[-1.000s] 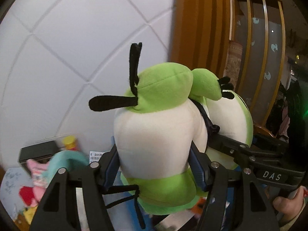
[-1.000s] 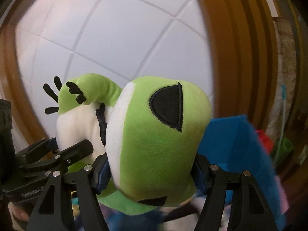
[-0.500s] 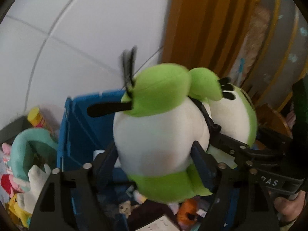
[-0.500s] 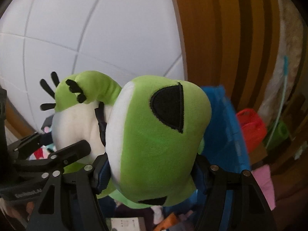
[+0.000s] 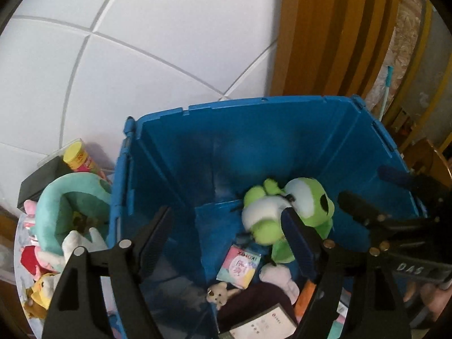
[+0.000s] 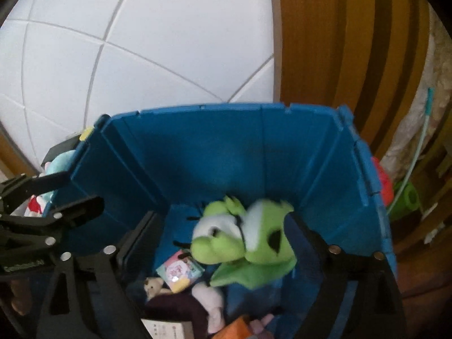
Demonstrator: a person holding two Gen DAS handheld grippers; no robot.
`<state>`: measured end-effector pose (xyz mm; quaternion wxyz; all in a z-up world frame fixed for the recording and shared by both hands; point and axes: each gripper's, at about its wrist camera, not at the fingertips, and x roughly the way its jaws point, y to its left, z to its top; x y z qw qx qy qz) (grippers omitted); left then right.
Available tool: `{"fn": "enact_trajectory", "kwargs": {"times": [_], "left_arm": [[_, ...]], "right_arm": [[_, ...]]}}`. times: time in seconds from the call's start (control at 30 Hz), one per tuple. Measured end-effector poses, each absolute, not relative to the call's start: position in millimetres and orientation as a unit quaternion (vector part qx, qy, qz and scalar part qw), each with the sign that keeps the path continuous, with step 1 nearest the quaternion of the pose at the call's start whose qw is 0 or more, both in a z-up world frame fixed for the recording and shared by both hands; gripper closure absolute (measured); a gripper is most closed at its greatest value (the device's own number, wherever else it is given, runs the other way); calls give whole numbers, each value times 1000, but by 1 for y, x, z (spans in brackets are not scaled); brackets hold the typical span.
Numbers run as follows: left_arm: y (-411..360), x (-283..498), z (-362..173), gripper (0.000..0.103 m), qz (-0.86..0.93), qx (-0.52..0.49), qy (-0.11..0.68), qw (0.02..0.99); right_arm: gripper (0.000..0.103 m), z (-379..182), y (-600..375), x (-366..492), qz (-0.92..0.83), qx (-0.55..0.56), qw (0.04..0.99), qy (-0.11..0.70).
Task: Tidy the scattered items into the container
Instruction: 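Open both tools to drop the frog plush into the crate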
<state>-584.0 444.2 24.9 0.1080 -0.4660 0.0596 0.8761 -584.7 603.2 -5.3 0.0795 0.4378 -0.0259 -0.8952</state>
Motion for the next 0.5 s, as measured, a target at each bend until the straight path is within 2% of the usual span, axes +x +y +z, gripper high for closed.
{"fn": "enact_trajectory", "kwargs": {"times": [0.23,0.4,0.5], "left_arm": [[413,-548,53,25,885,-454,52,94],[364,-517,72,25,893,-441,45,81],[321,-498,82,25,898,-432,38,68]], "right_arm": [[11,45,579,-557,-905,416,86,-10],[0,70,541,-526,-912,398,99,-3],[0,88,513,-510,-916,386,106,3]]}}
